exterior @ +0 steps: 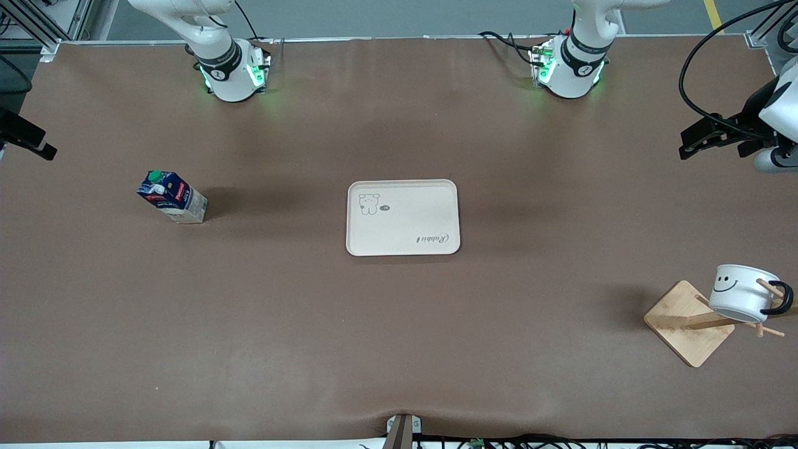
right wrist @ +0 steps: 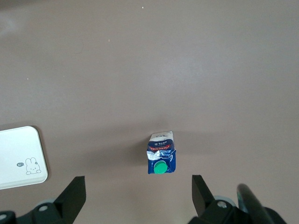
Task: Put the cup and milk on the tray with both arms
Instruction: 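Move the left gripper toward the white mug on the wooden stand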
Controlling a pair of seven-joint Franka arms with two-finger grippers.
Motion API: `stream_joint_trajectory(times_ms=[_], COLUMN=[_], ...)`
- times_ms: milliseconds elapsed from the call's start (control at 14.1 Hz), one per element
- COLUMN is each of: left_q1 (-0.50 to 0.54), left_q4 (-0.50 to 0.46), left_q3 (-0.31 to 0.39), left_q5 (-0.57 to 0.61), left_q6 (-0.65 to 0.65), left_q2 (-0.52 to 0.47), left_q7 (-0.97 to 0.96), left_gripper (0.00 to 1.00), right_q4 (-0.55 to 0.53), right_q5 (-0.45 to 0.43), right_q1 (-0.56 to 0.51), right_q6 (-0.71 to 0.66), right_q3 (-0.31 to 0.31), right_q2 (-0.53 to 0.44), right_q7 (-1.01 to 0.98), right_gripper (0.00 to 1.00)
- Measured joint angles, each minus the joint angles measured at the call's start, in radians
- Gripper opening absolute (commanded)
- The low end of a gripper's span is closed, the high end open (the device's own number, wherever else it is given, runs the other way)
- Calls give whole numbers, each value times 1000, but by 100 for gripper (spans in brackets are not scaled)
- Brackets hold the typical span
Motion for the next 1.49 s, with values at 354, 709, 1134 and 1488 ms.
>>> stream_joint_trajectory(times_ms=[354, 709, 1134, 1488], left_q1=[1, 1, 16, 16], left_q4=[17, 44, 45, 45], left_q3=[0, 0, 2, 1], left_q5=[0, 0, 0, 15], left_q6=[0, 0, 0, 0], left_q2=[8, 25, 33, 48], left_q7=[2, 2, 4, 3], left_gripper=[100, 100, 100, 100], right_q4=[0, 0, -1, 0], right_q5=[0, 0, 0, 0], right_q1=[0, 0, 1, 2], right_q6=[0, 0, 5, 8], right_q3=[0, 0, 0, 1], right_q2=[2, 13, 41, 57], right_q7=[0, 0, 0, 0], right_gripper=[100, 100, 100, 100])
